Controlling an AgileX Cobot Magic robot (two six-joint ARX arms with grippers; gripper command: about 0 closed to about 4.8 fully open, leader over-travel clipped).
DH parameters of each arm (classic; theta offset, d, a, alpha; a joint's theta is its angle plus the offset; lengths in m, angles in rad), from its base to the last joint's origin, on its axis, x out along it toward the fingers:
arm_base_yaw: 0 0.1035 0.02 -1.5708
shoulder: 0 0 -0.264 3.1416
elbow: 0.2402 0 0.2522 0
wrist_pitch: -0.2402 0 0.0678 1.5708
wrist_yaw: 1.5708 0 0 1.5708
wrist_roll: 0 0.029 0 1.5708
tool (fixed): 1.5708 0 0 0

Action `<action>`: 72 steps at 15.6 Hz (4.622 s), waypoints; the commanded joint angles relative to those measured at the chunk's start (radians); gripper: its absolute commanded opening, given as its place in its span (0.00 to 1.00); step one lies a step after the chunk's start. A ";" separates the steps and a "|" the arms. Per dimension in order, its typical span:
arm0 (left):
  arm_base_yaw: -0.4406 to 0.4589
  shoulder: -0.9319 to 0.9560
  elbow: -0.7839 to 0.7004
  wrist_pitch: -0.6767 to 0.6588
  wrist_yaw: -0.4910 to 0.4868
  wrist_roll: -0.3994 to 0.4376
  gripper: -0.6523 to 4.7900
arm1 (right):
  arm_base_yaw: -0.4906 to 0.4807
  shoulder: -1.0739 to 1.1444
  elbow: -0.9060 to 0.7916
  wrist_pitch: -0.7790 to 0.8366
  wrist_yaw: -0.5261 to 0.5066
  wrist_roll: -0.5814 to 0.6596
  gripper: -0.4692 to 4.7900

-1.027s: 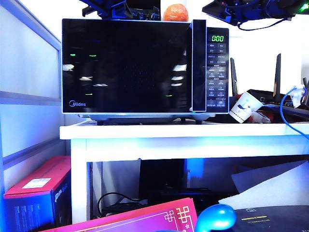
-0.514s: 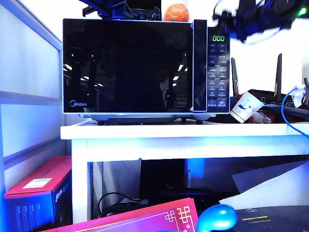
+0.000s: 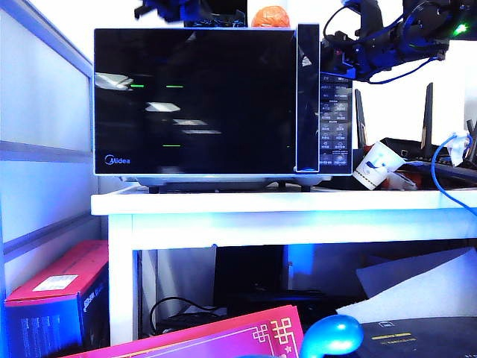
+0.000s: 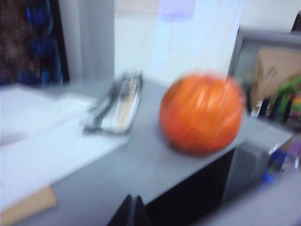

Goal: Open the microwave door, place the orange inside the microwave, then close the microwave door.

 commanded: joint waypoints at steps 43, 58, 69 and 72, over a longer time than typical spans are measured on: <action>-0.005 -0.059 0.028 -0.121 0.004 0.005 0.11 | 0.179 -0.060 0.006 0.202 -0.498 0.261 0.29; -0.005 -0.093 0.028 -0.282 0.030 0.014 0.11 | 0.346 -0.062 0.012 0.179 -0.494 0.265 0.29; -0.003 -0.092 0.027 -0.594 0.013 0.190 0.11 | 0.179 -0.100 0.039 0.229 -0.228 0.261 0.29; -0.003 -0.092 0.027 -0.616 0.031 0.211 0.11 | 0.161 -0.097 0.110 0.108 0.053 0.087 0.75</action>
